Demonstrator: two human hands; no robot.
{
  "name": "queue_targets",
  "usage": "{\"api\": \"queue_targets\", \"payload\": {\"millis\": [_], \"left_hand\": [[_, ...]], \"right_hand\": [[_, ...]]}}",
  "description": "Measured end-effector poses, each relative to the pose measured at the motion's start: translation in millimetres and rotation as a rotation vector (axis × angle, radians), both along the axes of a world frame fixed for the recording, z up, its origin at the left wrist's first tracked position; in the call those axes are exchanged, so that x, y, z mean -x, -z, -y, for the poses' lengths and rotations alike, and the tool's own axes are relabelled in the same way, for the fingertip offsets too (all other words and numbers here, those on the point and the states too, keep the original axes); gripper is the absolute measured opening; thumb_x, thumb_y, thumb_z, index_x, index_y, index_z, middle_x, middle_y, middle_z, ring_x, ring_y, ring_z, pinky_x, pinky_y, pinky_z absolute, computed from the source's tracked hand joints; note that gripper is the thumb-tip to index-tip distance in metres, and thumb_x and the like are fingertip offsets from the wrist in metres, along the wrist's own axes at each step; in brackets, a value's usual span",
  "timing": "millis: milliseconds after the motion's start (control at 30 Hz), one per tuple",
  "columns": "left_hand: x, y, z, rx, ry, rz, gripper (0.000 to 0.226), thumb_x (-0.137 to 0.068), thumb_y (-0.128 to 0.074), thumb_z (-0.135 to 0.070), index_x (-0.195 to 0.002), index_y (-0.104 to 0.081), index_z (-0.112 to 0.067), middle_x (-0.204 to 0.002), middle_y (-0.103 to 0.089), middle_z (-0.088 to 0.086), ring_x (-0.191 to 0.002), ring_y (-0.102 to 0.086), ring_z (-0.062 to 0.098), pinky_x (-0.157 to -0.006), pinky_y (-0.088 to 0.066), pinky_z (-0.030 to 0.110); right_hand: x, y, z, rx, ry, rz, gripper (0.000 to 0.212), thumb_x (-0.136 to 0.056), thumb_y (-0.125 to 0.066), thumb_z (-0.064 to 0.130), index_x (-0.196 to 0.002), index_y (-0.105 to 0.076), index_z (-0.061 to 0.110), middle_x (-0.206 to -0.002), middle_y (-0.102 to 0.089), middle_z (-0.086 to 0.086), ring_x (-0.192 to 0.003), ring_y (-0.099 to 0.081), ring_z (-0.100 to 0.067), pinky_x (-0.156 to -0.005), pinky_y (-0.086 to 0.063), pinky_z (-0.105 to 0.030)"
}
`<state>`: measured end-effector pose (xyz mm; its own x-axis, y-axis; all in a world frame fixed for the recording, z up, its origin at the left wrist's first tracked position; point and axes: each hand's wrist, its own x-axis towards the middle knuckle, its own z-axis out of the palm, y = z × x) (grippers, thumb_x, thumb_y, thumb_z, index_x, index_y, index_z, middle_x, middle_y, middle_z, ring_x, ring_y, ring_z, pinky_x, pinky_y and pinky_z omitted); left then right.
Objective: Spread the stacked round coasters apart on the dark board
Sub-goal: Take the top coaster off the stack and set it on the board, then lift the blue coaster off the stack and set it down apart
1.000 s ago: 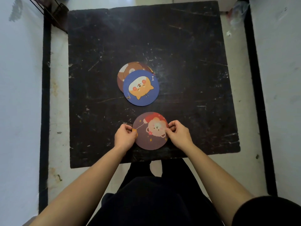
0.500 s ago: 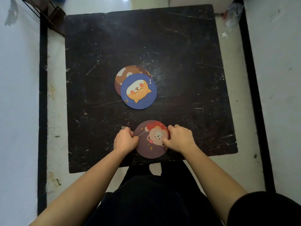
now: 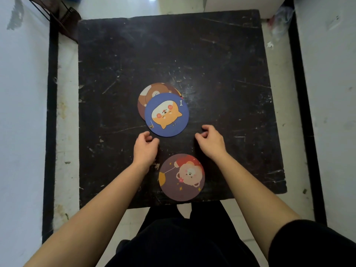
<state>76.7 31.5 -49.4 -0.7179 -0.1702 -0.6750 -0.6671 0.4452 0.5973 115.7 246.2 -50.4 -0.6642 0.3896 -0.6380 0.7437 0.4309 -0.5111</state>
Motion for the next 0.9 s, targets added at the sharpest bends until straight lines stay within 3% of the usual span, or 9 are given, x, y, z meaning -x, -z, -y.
{"api": "queue_targets", "payload": {"millis": [167,267,400,500,600,667,733,800,900], "left_hand": [[32.0,-5.9,-15.1,-0.154,-0.290,0.088,0.062,-0.092,-0.064,-0.025,-0.147,-0.037,-0.012,-0.110,-0.055,-0.005,-0.085,-0.057,0.009,-0.072,-0.055,0.033],[34.9,-6.6,-14.7,-0.149,-0.288,0.096,0.051,-0.093,-0.064,-0.026,-0.139,-0.047,-0.012,-0.109,-0.061,-0.003,-0.089,-0.062,0.012,-0.067,-0.056,0.031],[30.4,-13.1,-14.1,-0.099,-0.158,0.004,0.019,-0.096,-0.059,-0.019,-0.114,-0.063,-0.015,-0.092,-0.064,-0.005,-0.090,-0.065,0.015,-0.072,-0.058,0.033],[25.4,-24.8,-11.9,-0.039,0.092,-0.139,0.015,-0.098,-0.055,-0.018,-0.111,-0.062,-0.021,-0.106,-0.066,0.004,-0.100,-0.063,0.021,-0.088,-0.055,0.043],[24.4,-38.8,-10.5,0.006,0.338,-0.318,0.015,-0.098,-0.053,-0.019,-0.112,-0.058,-0.021,-0.116,-0.053,0.007,-0.099,-0.054,0.016,-0.089,-0.045,0.030],[24.6,-52.2,-12.6,-0.083,0.423,-0.393,0.012,-0.097,-0.054,-0.014,-0.107,-0.056,-0.020,-0.115,-0.050,0.005,-0.094,-0.052,0.009,-0.084,-0.041,0.016],[24.9,-68.7,-19.4,-0.244,0.407,-0.369,0.012,-0.096,-0.052,-0.008,-0.102,-0.058,-0.018,-0.111,-0.057,0.005,-0.088,-0.057,0.006,-0.075,-0.044,0.011],[25.7,-83.9,-31.3,-0.388,0.350,-0.293,0.011,-0.095,-0.047,-0.006,-0.094,-0.056,-0.012,-0.099,-0.063,0.010,-0.083,-0.060,0.016,-0.072,-0.048,0.030],[25.6,-99.7,-53.3,-0.437,0.300,-0.266,0.010,-0.095,-0.044,-0.009,-0.092,-0.053,-0.009,-0.094,-0.063,0.018,-0.083,-0.059,0.028,-0.071,-0.046,0.043]], "right_hand": [[42.1,-3.3,16.7,0.263,0.126,-0.002,0.073,-0.093,-0.062,0.031,-0.155,-0.027,0.017,-0.132,-0.061,0.001,-0.124,-0.056,-0.023,-0.107,-0.045,-0.046],[46.1,-3.4,26.3,0.330,0.154,-0.012,0.072,-0.093,-0.065,0.032,-0.154,-0.032,0.014,-0.116,-0.065,0.003,-0.118,-0.060,-0.023,-0.103,-0.049,-0.047],[37.0,-8.6,32.4,0.398,0.182,-0.024,0.062,-0.093,-0.066,0.032,-0.148,-0.044,0.016,-0.106,-0.067,0.004,-0.103,-0.063,-0.016,-0.094,-0.053,-0.041],[27.5,-13.7,32.0,0.336,0.206,-0.050,0.067,-0.092,-0.067,0.033,-0.151,-0.037,0.020,-0.127,-0.061,0.001,-0.116,-0.059,-0.020,-0.102,-0.049,-0.043],[23.1,-21.9,21.8,0.340,0.328,-0.095,0.072,-0.096,-0.062,0.028,-0.156,-0.024,0.024,-0.152,-0.044,-0.003,-0.133,-0.048,-0.024,-0.109,-0.044,-0.046],[21.8,-28.9,14.6,0.470,0.471,-0.097,0.068,-0.099,-0.054,0.025,-0.158,-0.018,0.025,-0.158,-0.037,-0.005,-0.137,-0.044,-0.026,-0.108,-0.045,-0.046],[18.8,-37.8,9.1,0.653,0.606,-0.082,0.054,-0.102,-0.046,0.029,-0.153,-0.030,0.022,-0.154,-0.042,-0.010,-0.133,-0.048,-0.028,-0.100,-0.047,-0.043],[10.3,-47.4,5.3,0.778,0.628,-0.086,0.031,-0.102,-0.042,0.035,-0.128,-0.055,0.024,-0.135,-0.059,-0.010,-0.114,-0.059,-0.024,-0.088,-0.050,-0.040],[-6.4,-55.3,-6.4,0.721,0.586,-0.168,0.020,-0.099,-0.050,0.026,-0.111,-0.066,0.025,-0.103,-0.072,-0.002,-0.094,-0.065,-0.018,-0.074,-0.051,-0.033]]}}
